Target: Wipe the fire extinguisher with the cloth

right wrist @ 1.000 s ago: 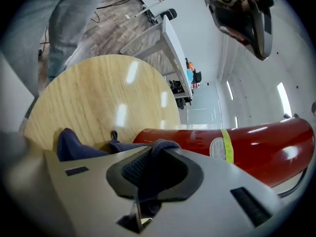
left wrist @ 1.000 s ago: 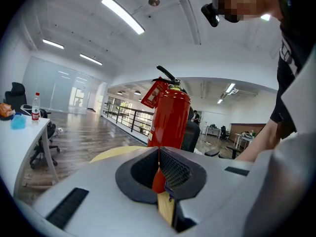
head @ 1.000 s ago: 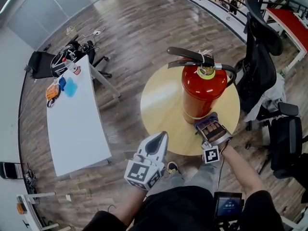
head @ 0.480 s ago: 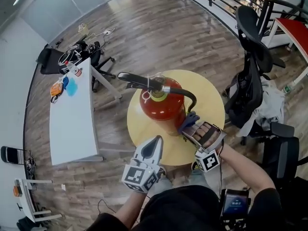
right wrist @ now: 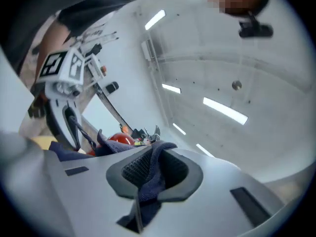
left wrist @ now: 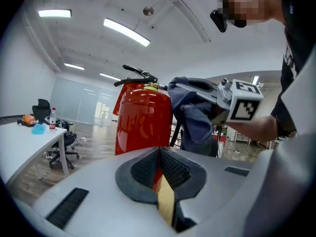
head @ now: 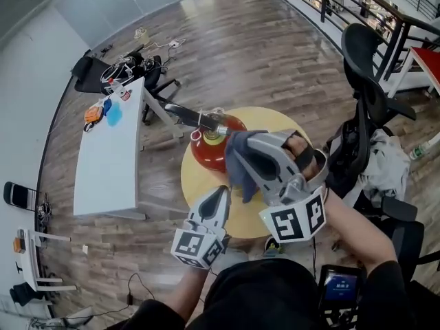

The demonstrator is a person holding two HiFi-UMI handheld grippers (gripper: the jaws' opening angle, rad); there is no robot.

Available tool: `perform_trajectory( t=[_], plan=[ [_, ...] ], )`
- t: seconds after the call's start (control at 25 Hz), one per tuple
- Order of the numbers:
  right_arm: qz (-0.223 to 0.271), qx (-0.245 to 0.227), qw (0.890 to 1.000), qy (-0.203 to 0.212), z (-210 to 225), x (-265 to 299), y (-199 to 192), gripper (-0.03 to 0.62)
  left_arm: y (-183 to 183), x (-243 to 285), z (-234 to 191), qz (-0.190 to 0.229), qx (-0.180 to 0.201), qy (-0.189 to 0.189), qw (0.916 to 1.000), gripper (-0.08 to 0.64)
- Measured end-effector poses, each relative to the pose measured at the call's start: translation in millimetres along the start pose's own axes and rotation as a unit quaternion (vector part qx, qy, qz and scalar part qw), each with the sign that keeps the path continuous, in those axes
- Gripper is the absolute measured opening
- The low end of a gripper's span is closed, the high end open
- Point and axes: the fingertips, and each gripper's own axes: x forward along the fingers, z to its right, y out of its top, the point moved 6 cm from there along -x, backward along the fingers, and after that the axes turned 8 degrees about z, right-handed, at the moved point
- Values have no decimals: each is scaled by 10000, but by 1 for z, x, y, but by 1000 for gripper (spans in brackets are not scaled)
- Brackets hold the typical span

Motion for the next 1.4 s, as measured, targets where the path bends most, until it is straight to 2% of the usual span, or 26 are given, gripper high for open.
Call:
perform_trajectory(
  t=[0.08, 0.12, 0.28, 0.4, 0.52, 0.56, 0.64, 0.72, 0.84, 0.96, 1.04, 1.16, 1.28, 1.32, 1.4],
  plan=[
    [-44, 808, 9966, 120, 20, 8, 1, 54, 3, 0, 3, 45, 39, 61, 10000, 25],
    [-65, 1044, 9945, 93, 27, 11, 3, 54, 5, -1, 3, 73, 64, 84, 9999, 25],
    [4, 1429, 9896, 152, 36, 20, -3, 52, 7, -5, 2, 91, 107, 203, 9997, 25],
    [198, 1803, 9834, -114, 36, 9, -15, 52, 5, -8, 2, 85, 73, 252, 9996, 25],
    [424, 2361, 9702, -341, 39, 2, -26, 52, 5, -13, 0, 75, 56, 327, 9994, 25],
    [465, 2625, 9628, -443, 39, -2, -30, 52, 4, -16, 1, 53, 43, 339, 9994, 25],
    [429, 3302, 9401, -730, 36, -13, -44, 52, 3, -19, 3, 20, 19, 339, 9994, 25],
    [213, 3638, 9270, -883, 28, -24, -63, 51, 3, -23, 2, -3, 15, 338, 9994, 25],
    [-311, 3762, 9217, -893, -1, -36, -95, 48, 2, -27, -1, -51, 29, 347, 9994, 25],
    [-1130, 3777, 9179, -448, -60, -43, -138, 48, -3, -28, -3, -118, 35, 345, 9993, 25],
    [-1598, 3836, 9095, -42, -110, -45, -164, 48, -5, -28, -4, -172, 47, 340, 9993, 25],
    [-2089, 4253, 8806, 95, -164, -51, -201, 48, -8, -28, -6, -237, 40, 368, 9990, 25],
    [-2897, 4767, 8284, 501, -211, -53, -243, 48, -8, -28, -9, -294, 43, 415, 9987, 25],
    [-3063, 4868, 8158, 613, -224, -53, -253, 48, -8, -29, -10, -310, 44, 438, 9985, 25],
    [-3103, 5068, 8018, 624, -236, -50, -263, 48, -6, -31, -12, -325, 47, 498, 9982, 25]
  ],
)
